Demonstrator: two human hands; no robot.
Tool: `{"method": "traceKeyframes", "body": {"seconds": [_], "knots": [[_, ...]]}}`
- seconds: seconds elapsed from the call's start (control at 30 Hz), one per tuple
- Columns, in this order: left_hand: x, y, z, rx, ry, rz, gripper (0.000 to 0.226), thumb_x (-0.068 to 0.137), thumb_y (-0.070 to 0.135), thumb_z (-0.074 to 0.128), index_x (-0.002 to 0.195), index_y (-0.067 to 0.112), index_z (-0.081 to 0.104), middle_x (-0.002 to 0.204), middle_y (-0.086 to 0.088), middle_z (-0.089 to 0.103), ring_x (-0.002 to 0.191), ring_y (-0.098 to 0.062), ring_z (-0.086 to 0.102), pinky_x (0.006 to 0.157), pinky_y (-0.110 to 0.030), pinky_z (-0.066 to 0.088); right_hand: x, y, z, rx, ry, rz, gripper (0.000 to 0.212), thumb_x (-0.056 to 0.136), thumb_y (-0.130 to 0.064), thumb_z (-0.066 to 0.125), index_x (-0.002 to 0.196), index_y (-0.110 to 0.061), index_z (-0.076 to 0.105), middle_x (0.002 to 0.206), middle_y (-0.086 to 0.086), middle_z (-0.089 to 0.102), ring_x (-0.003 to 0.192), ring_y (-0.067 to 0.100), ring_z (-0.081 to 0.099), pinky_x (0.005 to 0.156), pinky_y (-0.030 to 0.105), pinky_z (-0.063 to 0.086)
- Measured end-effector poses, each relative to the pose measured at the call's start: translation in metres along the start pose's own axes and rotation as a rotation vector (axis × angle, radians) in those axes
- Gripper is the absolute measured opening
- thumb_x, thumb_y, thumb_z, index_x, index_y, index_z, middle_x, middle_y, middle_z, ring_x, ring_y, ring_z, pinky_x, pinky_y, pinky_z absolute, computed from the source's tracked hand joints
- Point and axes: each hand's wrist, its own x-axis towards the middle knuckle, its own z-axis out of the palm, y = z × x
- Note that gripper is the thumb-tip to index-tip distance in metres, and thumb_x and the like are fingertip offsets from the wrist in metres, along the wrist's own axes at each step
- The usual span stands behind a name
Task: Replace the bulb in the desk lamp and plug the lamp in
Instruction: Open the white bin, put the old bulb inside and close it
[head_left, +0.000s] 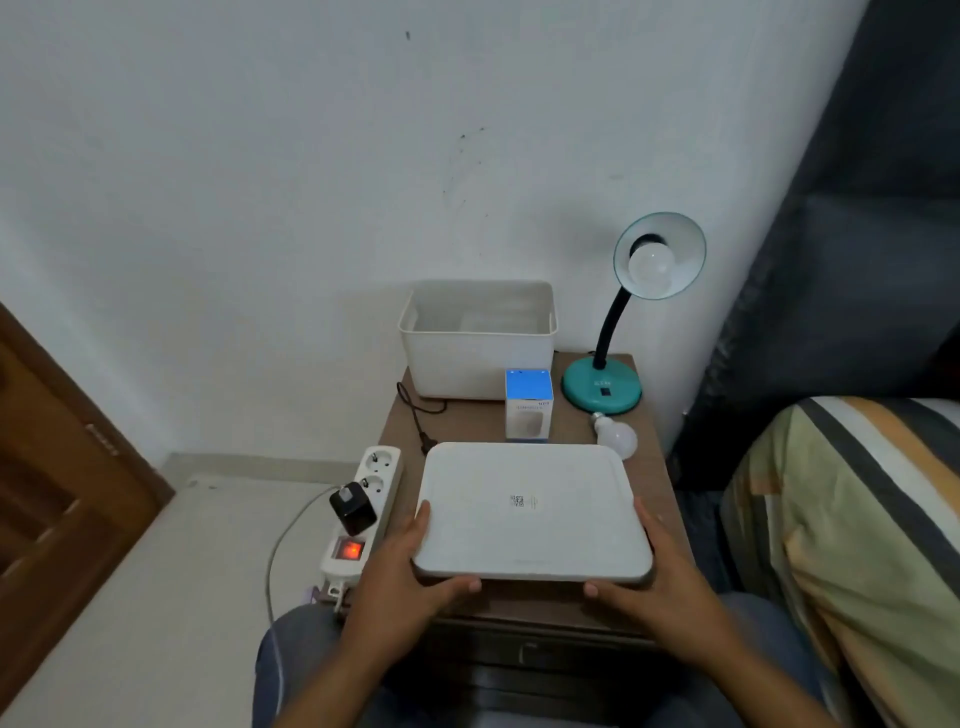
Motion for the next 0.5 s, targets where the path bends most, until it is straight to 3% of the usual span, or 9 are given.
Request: {"method": "traceKeyframes", "body": {"seconds": [0.13, 0.23, 0.33, 0.43, 0.5], "knots": [[-0.005, -0.013, 0.011, 0.032, -0.053, -0.037, 0.112, 0.067, 0.038, 0.093, 0.159, 0.018, 0.031, 0.160, 0.010, 0.032, 0.136, 0.004, 0.024, 0.113, -0.015, 0.020, -0.005, 0.016, 0.008, -0.111, -0.003, 0.117, 0.123, 0.055, -0.063, 0.085, 0.154, -0.034, 0.017, 0.149, -0.021, 0.030, 0.133, -0.001, 0.029, 0.110, 0.023, 0.028], [-0.005, -0.022, 0.019, 0.103, -0.082, -0.061, 0.112, 0.069, 0.043, 0.091, 0.159, 0.018, 0.030, 0.163, 0.003, 0.032, 0.141, -0.003, 0.026, 0.116, -0.019, 0.020, -0.007, 0.026, 0.015, -0.194, -0.027, 0.152, 0.125, 0.056, -0.072, 0.078, 0.154, -0.032, 0.012, 0.159, -0.011, 0.025, 0.143, 0.011, 0.025, 0.117, 0.037, 0.026], [-0.006, -0.029, 0.024, 0.251, -0.078, -0.060, 0.115, 0.068, 0.058, 0.086, 0.160, 0.020, 0.029, 0.163, -0.003, 0.032, 0.150, -0.019, 0.024, 0.123, -0.033, 0.022, -0.009, 0.030, 0.020, -0.266, -0.043, 0.158, 0.121, 0.065, -0.063, 0.079, 0.155, -0.028, 0.005, 0.163, -0.003, 0.014, 0.149, 0.018, 0.012, 0.117, 0.037, 0.018], [-0.006, -0.034, 0.028, 0.429, -0.085, -0.032, 0.115, 0.073, 0.071, 0.073, 0.162, 0.021, 0.020, 0.166, 0.002, 0.027, 0.153, -0.023, 0.015, 0.123, -0.036, 0.019, -0.009, 0.028, 0.024, -0.329, -0.062, 0.123, 0.108, 0.070, -0.055, 0.077, 0.152, -0.029, 0.011, 0.156, -0.001, 0.025, 0.146, 0.022, 0.015, 0.114, 0.037, 0.022], [-0.007, -0.035, 0.030, 0.512, -0.080, -0.018, 0.114, 0.076, 0.076, 0.065, 0.163, 0.022, 0.014, 0.168, 0.005, 0.021, 0.153, -0.025, 0.012, 0.124, -0.037, 0.016, -0.010, 0.029, 0.029, -0.355, -0.046, 0.119, 0.107, 0.066, -0.062, 0.073, 0.148, -0.034, 0.010, 0.150, -0.002, 0.030, 0.144, 0.024, 0.020, 0.114, 0.042, 0.026]]}}
